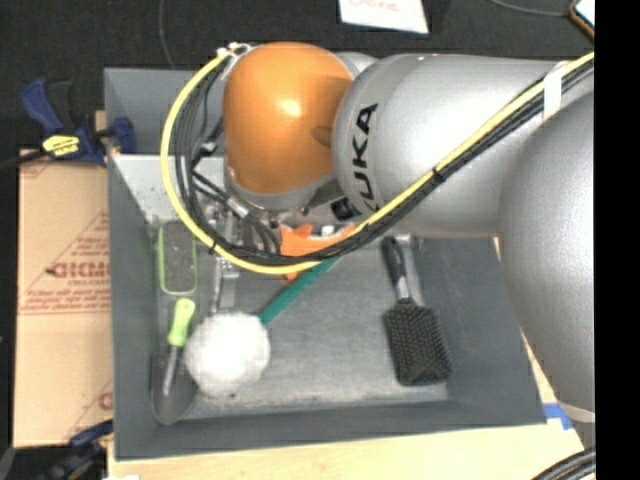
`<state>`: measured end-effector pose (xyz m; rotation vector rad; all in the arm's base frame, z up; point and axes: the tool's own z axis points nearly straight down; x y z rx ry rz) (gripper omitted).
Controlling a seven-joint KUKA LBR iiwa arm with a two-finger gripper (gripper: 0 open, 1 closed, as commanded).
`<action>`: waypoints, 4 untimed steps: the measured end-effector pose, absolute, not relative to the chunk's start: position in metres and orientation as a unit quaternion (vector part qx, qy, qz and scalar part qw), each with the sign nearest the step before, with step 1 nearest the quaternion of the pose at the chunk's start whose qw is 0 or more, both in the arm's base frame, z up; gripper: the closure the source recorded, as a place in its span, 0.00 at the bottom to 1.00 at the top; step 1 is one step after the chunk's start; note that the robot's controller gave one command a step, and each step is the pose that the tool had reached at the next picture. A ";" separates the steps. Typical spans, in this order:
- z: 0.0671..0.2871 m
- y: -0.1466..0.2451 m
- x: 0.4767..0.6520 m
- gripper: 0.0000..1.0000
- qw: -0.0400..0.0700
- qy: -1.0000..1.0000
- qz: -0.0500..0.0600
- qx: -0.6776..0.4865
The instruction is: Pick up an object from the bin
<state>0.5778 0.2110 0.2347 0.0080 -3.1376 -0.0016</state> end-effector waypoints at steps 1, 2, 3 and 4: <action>0.240 0.209 0.579 0.00 -0.001 -1.000 -0.001 0.000; 0.115 0.195 0.524 0.00 -0.002 -0.990 0.000 0.143; 0.073 0.218 0.522 0.00 -0.009 -0.956 0.001 0.292; 0.108 0.200 0.472 0.00 -0.002 -0.942 0.001 0.335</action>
Offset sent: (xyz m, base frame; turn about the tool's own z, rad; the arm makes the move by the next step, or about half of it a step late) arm -0.0752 -0.0203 -0.1647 -0.3827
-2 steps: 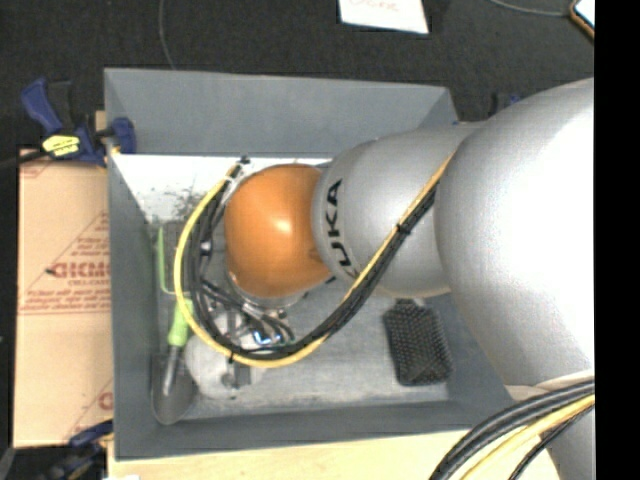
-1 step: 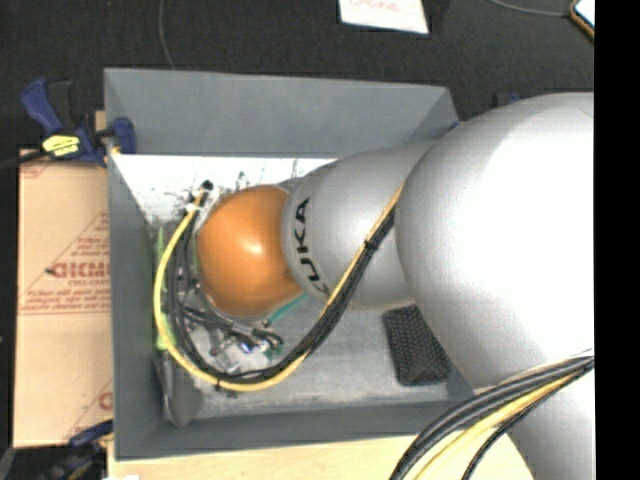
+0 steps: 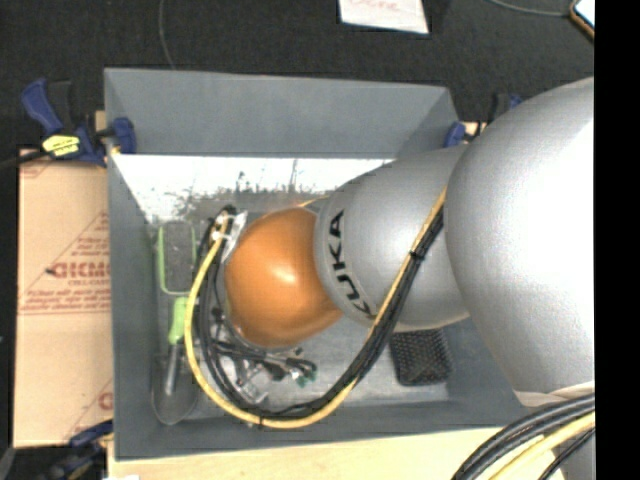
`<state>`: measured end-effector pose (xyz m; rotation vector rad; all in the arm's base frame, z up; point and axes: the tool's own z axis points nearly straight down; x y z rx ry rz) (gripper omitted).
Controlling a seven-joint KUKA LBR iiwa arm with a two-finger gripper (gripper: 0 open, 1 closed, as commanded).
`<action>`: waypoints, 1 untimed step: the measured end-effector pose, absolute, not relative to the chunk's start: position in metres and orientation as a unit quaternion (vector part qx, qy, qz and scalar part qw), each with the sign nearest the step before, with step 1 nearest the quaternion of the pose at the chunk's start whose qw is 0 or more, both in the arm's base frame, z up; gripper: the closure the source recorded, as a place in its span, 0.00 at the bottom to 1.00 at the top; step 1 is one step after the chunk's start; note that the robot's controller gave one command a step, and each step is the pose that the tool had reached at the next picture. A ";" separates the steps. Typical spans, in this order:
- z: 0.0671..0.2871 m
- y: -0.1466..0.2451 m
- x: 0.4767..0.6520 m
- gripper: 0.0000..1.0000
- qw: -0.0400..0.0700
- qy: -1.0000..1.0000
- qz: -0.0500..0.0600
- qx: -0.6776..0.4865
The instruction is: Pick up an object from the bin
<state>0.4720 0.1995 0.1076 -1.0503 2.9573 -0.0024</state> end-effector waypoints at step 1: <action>0.073 0.188 0.483 0.00 0.017 0.953 0.000 -0.301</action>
Offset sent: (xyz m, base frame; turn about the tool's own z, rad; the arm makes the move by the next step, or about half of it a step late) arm 0.0127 0.0002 -0.0376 -0.4935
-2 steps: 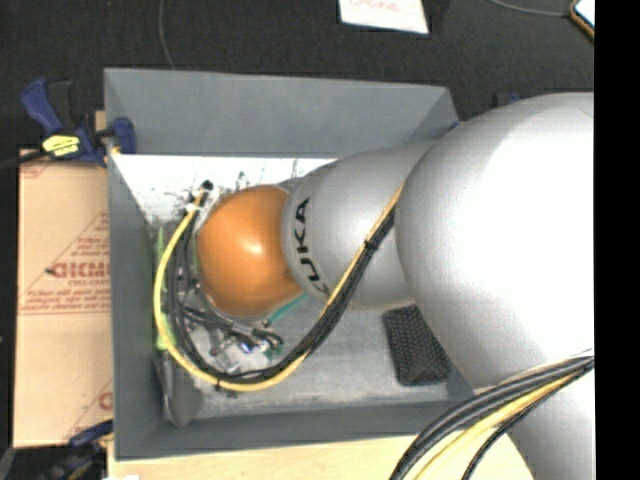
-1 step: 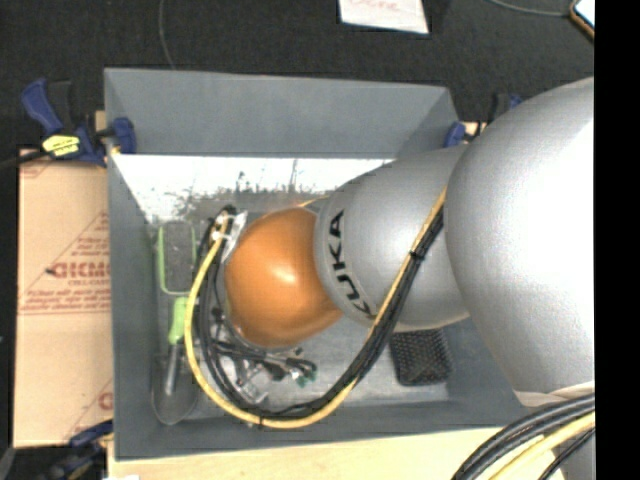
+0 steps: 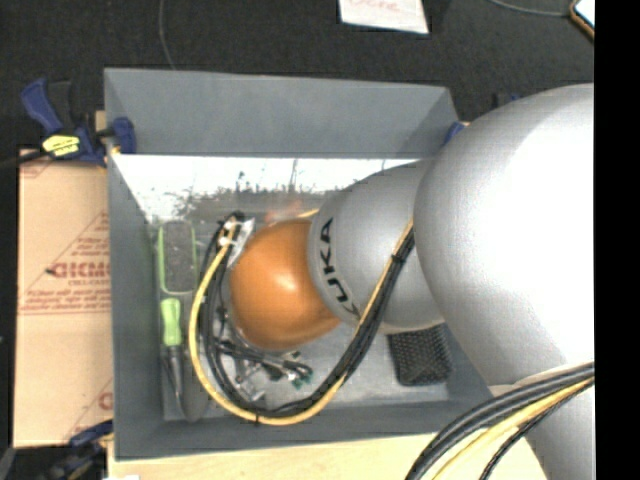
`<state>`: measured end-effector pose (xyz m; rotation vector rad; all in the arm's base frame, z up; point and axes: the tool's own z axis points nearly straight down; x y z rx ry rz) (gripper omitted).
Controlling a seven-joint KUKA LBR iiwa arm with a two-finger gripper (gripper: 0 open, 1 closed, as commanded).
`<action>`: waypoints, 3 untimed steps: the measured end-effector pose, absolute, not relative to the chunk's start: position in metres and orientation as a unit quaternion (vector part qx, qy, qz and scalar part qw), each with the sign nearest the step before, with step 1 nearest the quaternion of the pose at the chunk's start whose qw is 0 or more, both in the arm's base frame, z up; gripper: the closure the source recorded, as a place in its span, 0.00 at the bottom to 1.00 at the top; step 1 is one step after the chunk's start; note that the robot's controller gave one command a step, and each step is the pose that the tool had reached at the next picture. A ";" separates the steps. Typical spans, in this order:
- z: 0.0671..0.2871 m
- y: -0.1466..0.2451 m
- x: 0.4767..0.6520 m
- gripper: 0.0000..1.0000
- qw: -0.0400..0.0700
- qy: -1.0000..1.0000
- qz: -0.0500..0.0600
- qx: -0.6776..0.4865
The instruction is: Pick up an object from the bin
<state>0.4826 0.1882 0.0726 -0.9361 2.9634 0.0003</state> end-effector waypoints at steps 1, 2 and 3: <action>0.070 0.200 0.485 1.00 0.005 0.833 0.000 -0.553; 0.070 0.200 0.485 1.00 0.005 0.833 0.000 -0.553; 0.085 0.199 0.482 1.00 -0.001 0.834 0.001 -0.552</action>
Offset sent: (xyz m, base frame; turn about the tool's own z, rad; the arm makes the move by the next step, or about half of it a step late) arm 0.0000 0.0000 0.0000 0.0000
